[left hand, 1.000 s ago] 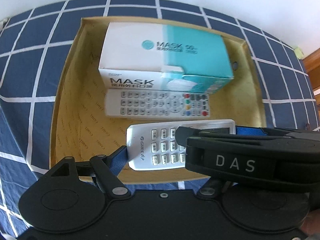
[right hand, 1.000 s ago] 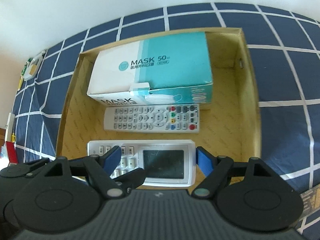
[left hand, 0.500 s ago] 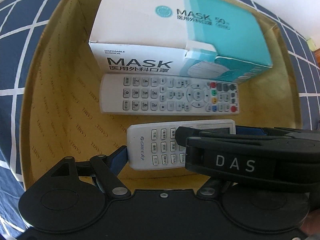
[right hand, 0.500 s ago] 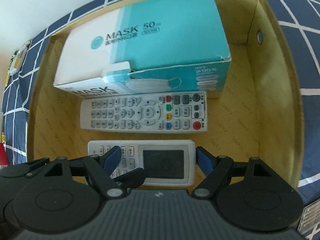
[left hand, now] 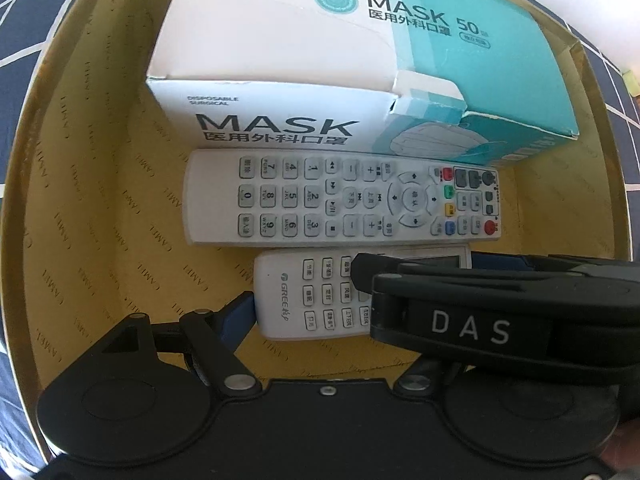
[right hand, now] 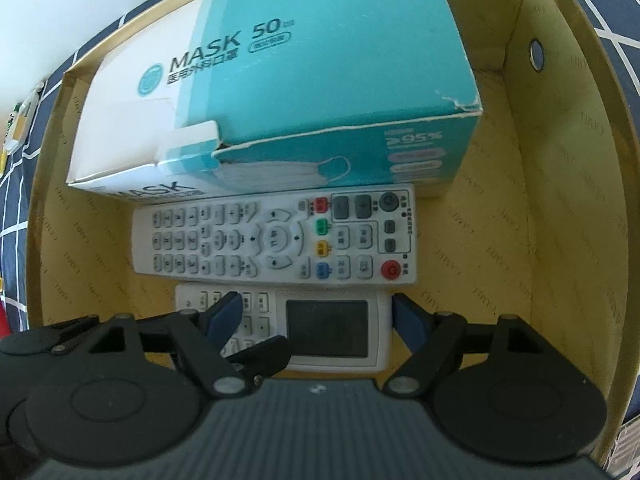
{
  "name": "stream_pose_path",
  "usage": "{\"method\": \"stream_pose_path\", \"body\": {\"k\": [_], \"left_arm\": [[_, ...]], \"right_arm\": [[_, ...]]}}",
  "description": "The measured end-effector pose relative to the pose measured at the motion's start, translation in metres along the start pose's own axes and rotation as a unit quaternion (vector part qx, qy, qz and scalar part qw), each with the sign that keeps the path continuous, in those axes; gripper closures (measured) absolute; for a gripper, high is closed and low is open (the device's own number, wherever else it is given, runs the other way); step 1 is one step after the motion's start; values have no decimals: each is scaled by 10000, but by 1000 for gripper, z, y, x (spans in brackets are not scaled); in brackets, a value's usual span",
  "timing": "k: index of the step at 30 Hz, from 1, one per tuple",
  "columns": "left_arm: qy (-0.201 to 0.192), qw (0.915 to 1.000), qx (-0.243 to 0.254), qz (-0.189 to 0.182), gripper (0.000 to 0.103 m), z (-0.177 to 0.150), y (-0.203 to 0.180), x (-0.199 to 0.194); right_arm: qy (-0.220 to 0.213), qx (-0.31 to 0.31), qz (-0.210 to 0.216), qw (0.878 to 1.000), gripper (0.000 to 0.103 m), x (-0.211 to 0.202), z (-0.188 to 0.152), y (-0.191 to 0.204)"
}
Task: Organize objects
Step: 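Carry the GREE remote over the cardboard box beside the TV remote, then lower the GREE remote into the box and open both grippers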
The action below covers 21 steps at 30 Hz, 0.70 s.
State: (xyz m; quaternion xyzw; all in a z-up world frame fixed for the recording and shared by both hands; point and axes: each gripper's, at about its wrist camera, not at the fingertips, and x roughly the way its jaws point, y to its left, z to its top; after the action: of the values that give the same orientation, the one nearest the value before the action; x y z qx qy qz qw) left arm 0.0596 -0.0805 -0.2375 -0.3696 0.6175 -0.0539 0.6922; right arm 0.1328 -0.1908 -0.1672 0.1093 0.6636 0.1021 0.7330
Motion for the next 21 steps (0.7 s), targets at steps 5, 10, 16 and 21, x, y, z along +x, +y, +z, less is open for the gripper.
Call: {"method": "stream_pose_path", "body": {"k": [5, 10, 16, 21], "left_arm": [[22, 10000, -23, -16, 27, 1, -2, 0], [-3, 10000, -31, 23, 27, 2, -3, -1], [-120, 9998, -120, 50, 27, 2, -4, -9], [-260, 9995, -200, -19, 26, -13, -1, -27]], "right_arm": [[45, 42, 26, 10000, 23, 2, 0, -4], [73, 73, 41, 9999, 23, 2, 3, -9], [-4, 52, 13, 10000, 23, -7, 6, -10], [-61, 60, 42, 10000, 22, -20, 1, -14]]}}
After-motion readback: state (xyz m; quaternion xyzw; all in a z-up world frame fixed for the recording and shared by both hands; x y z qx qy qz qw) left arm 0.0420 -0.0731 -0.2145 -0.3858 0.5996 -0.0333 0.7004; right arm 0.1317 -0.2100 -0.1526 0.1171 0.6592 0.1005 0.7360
